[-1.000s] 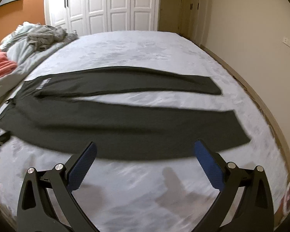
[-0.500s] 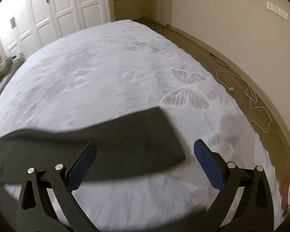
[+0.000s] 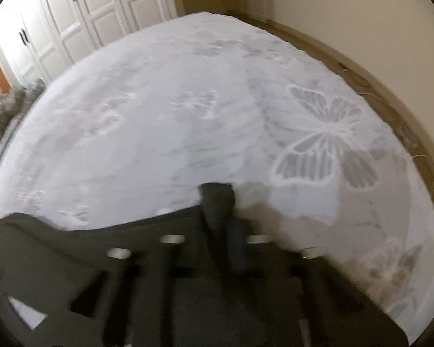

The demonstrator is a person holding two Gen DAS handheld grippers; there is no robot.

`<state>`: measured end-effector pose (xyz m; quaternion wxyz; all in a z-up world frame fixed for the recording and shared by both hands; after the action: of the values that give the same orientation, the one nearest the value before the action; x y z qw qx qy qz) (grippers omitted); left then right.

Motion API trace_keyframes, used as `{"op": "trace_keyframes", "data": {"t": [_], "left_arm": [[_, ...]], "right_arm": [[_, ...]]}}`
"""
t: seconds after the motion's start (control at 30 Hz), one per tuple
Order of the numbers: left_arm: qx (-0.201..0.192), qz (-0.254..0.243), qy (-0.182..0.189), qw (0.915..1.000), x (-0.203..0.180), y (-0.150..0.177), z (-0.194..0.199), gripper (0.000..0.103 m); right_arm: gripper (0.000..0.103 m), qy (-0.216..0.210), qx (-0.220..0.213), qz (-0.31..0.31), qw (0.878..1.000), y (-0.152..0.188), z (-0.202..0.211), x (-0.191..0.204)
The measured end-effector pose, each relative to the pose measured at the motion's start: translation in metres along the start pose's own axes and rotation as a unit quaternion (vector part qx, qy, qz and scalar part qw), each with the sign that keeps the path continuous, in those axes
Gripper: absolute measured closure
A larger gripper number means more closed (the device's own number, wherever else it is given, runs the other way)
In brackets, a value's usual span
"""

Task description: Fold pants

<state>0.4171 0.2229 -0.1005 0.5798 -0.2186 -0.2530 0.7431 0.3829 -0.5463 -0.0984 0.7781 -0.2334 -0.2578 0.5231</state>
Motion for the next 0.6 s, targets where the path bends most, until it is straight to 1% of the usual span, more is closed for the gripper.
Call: {"op": "trace_keyframes", "data": {"t": [0.1, 0.13, 0.17, 0.2, 0.23, 0.27, 0.3, 0.33, 0.37, 0.4, 0.43, 0.47, 0.5, 0.53, 0.57, 0.6], "left_arm": [[-0.014, 0.033, -0.021, 0.9991, 0.029, -0.023, 0.002, 0.007], [-0.006, 0.046, -0.031, 0.9985, 0.042, -0.031, -0.004, 0.007], [0.003, 0.053, -0.033, 0.9981, 0.048, -0.035, -0.010, 0.007], [0.027, 0.069, -0.032, 0.9967, 0.059, -0.039, -0.023, 0.007], [0.058, 0.095, -0.030, 0.9933, 0.071, -0.040, -0.039, 0.007], [0.079, 0.116, -0.027, 0.9898, 0.080, -0.039, -0.051, 0.007], [0.099, 0.137, -0.023, 0.9853, 0.087, -0.036, -0.063, 0.007], [0.125, 0.165, -0.017, 0.9783, 0.094, -0.032, -0.078, 0.007], [0.131, 0.174, -0.015, 0.9758, 0.097, -0.030, -0.084, 0.008], [0.120, 0.174, -0.025, 0.9771, 0.099, -0.033, -0.085, 0.008], [0.101, 0.167, -0.026, 0.9804, 0.098, -0.042, -0.085, 0.013], [0.095, 0.157, -0.020, 0.9828, 0.094, -0.047, -0.084, 0.050], [0.095, 0.140, -0.032, 0.9850, 0.093, -0.053, -0.084, 0.073], [0.097, 0.134, -0.023, 0.9859, 0.091, -0.059, -0.082, 0.079], [0.091, 0.138, -0.006, 0.9862, 0.090, -0.064, -0.077, 0.086], [0.073, 0.143, 0.009, 0.9870, 0.092, -0.071, -0.067, 0.088]], "right_arm": [[0.097, 0.003, -0.010, 0.007, 1.000, -0.001, 0.005, 0.002], [0.097, 0.004, -0.012, 0.005, 1.000, -0.001, 0.006, 0.002], [0.097, 0.005, -0.013, 0.003, 1.000, -0.001, 0.008, 0.002], [0.097, 0.005, -0.014, 0.003, 1.000, 0.000, 0.008, 0.005], [0.097, 0.003, -0.014, 0.002, 1.000, 0.002, 0.011, 0.004], [0.097, 0.004, -0.014, 0.003, 1.000, 0.007, 0.015, 0.005], [0.097, 0.004, -0.015, 0.003, 1.000, 0.009, 0.017, 0.006], [0.097, 0.002, -0.018, 0.002, 1.000, 0.011, 0.020, 0.006], [0.097, 0.003, -0.019, 0.000, 1.000, 0.012, 0.021, 0.005], [0.097, 0.003, -0.018, -0.002, 1.000, 0.014, 0.023, 0.005], [0.097, 0.005, -0.018, -0.003, 1.000, 0.016, 0.025, 0.004], [0.097, 0.007, -0.021, -0.002, 1.000, 0.018, 0.029, 0.005], [0.097, 0.007, -0.025, -0.001, 1.000, 0.019, 0.034, 0.005], [0.097, 0.008, -0.030, -0.001, 1.000, 0.020, 0.039, 0.005], [0.097, 0.007, -0.035, 0.000, 0.999, 0.020, 0.045, 0.006], [0.097, 0.005, -0.040, 0.001, 0.999, 0.019, 0.051, 0.007]]}}
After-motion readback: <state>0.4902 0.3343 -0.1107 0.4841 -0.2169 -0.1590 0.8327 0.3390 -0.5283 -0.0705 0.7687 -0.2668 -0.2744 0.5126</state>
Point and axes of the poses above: each gripper's, at about its wrist camera, not at the fingertips, and z roughly against the way its jaws point, x to its left, y to its underside, the point moved 7 cm from there along -z, roughly the way its jaws point, and after that the axes turned 2 degrees about -z, right-handed, at the moved point
